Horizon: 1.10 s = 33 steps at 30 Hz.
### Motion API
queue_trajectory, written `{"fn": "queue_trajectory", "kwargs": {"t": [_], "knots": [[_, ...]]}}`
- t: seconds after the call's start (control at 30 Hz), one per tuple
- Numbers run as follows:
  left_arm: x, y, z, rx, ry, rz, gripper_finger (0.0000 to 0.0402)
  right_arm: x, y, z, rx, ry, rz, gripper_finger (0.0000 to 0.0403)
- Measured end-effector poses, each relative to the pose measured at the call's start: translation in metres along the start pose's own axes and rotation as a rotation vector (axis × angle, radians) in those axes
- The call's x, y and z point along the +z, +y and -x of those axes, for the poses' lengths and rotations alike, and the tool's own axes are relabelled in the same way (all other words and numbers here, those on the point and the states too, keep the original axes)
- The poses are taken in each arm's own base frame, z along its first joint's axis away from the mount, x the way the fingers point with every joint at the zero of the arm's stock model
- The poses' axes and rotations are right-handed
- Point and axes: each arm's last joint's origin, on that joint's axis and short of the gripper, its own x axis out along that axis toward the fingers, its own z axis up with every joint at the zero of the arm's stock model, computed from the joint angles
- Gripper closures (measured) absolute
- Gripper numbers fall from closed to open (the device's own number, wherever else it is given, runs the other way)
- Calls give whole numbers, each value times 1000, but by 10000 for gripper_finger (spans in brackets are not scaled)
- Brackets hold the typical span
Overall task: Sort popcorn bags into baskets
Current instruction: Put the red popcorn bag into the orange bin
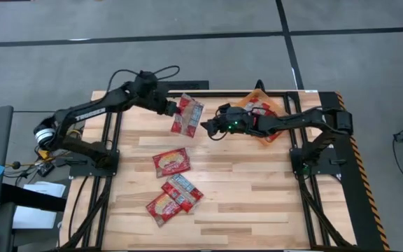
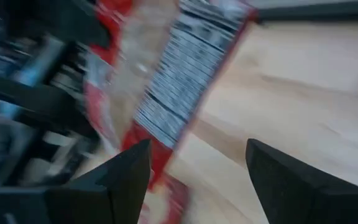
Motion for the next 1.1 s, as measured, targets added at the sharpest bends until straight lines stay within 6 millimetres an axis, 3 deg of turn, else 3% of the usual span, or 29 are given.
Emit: {"fn": "queue_trajectory", "kwargs": {"t": [0.2,0.53,0.67,0.9,1.1], "knots": [[-2,-15,18,-27,-70,-4,401,0,4,-13,129,-70,35,117],[-10,-27,15,-45,-57,-12,401,0,4,-35,272,-91,50,128],[-11,-29,15,-46,-54,-9,401,1,11,-41,296,-70,60,190],[-13,-29,14,-14,-69,-8,398,2,20,-42,326,-71,72,375],[-11,-30,14,-25,-78,-44,351,13,27,-26,316,-64,88,377]]}}
